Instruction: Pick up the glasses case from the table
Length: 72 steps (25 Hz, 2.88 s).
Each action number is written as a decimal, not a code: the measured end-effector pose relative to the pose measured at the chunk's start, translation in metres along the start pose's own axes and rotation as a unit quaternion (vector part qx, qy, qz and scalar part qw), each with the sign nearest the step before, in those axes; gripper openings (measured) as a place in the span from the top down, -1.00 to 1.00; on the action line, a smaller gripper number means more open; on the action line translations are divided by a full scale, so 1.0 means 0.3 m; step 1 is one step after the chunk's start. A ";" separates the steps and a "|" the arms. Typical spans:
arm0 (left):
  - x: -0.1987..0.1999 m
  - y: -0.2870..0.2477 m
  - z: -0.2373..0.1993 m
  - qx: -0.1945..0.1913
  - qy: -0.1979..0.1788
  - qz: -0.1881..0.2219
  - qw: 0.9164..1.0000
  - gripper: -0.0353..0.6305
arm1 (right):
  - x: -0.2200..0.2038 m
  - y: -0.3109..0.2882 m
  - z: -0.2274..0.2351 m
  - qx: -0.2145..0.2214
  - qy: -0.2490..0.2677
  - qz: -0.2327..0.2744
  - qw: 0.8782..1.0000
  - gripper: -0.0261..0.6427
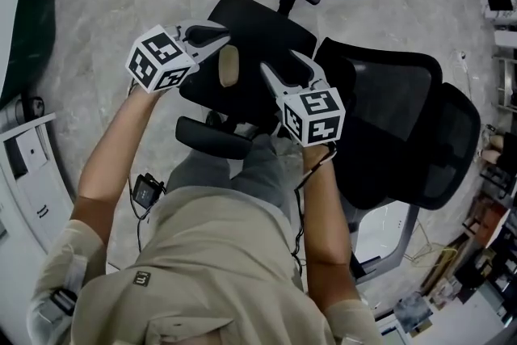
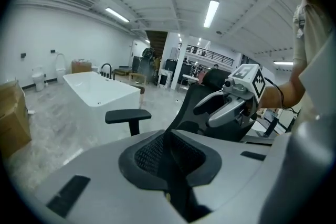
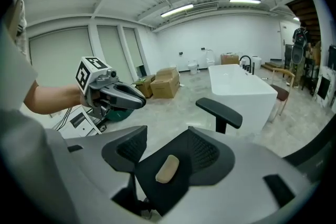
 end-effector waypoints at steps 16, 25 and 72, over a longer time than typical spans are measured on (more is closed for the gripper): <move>-0.446 -0.274 -0.232 0.000 0.116 -0.088 0.989 0.36 | -0.380 -0.426 0.044 0.057 -0.094 -0.103 0.989 0.07; -0.641 -0.384 -0.323 0.002 0.164 -0.120 0.979 0.18 | -0.582 -0.604 0.047 0.075 -0.134 -0.155 0.976 0.02; -1.154 -0.640 -0.404 0.026 0.357 -0.107 0.928 0.00 | -1.055 -0.971 -0.057 0.050 -0.153 -0.213 0.964 -0.10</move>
Point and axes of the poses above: the fingertips, and each gripper's own axes: y backward along the fingers, z to its right, x out of its top, the point moved 5 cm from there along y, backward along the fingers, and after that the axes turned 1 degree about z, right-handed, at the moved point
